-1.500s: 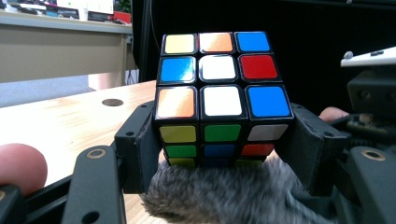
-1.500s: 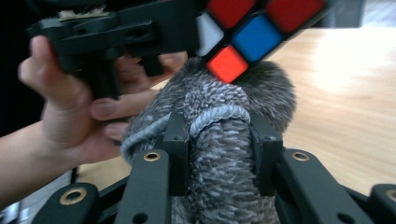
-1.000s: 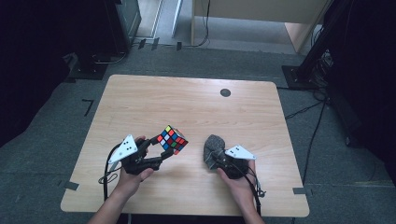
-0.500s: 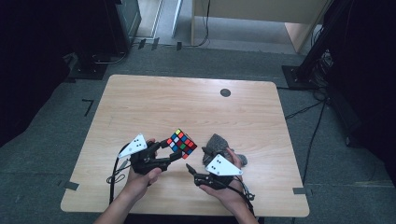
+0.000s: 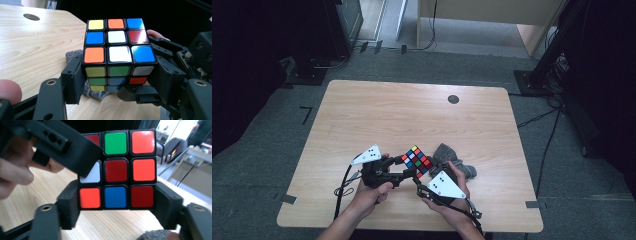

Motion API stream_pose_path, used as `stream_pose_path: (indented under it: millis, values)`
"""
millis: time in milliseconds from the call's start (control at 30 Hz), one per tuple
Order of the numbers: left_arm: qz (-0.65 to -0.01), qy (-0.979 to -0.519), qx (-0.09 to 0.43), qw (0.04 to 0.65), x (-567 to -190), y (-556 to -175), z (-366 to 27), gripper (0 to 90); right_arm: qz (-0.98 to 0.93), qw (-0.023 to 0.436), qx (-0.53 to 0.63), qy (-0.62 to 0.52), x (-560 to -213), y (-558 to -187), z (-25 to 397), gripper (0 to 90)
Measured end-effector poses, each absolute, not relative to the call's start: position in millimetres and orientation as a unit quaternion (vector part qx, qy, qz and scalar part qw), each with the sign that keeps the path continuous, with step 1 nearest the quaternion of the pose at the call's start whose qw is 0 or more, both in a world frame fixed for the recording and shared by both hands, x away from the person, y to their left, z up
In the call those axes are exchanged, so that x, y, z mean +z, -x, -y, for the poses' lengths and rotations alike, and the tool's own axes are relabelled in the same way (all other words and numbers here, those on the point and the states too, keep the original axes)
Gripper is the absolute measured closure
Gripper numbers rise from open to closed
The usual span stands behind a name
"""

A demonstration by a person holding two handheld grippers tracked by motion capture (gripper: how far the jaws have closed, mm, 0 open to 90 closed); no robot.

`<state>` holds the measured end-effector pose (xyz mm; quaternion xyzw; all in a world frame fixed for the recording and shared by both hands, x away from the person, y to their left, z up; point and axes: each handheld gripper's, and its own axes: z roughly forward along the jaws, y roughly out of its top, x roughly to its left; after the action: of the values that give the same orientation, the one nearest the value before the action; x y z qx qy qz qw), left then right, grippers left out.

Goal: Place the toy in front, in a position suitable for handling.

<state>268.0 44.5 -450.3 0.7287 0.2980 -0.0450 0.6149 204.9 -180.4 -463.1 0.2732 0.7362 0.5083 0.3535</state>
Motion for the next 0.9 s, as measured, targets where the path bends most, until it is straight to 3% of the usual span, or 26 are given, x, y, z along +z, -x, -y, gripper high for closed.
stream_pose_path:
  millis: [200,300,467,600,833,900]
  values:
    - [-0.303,-0.730,-0.059,0.610,-451.4,-273.2,-45.6,33.4,-0.745,0.339,0.501,-0.281,-463.3,-207.9,181.3,34.4]
    - [-0.314,-0.707,-0.065,0.631,-447.5,-275.5,-52.0,32.2,-0.747,0.330,0.497,-0.294,-463.6,-208.7,186.1,34.4]
    - [-0.327,-0.681,-0.030,0.655,-443.1,-283.5,-74.3,31.1,-0.745,0.315,0.485,-0.332,-465.1,-214.4,202.0,34.5]
    - [-0.320,-0.699,-0.007,0.639,-448.1,-287.6,-79.5,35.3,-0.734,0.304,0.492,-0.355,-458.8,-217.4,213.2,34.5]
    - [-0.303,-0.740,0.037,0.600,-457.9,-285.3,-69.6,32.0,-0.723,0.302,0.504,-0.364,-450.5,-215.2,217.0,34.4]
    - [-0.324,-0.758,0.059,0.563,-463.9,-288.1,-63.9,32.2,-0.722,0.300,0.501,-0.370,-449.5,-214.7,216.4,34.4]
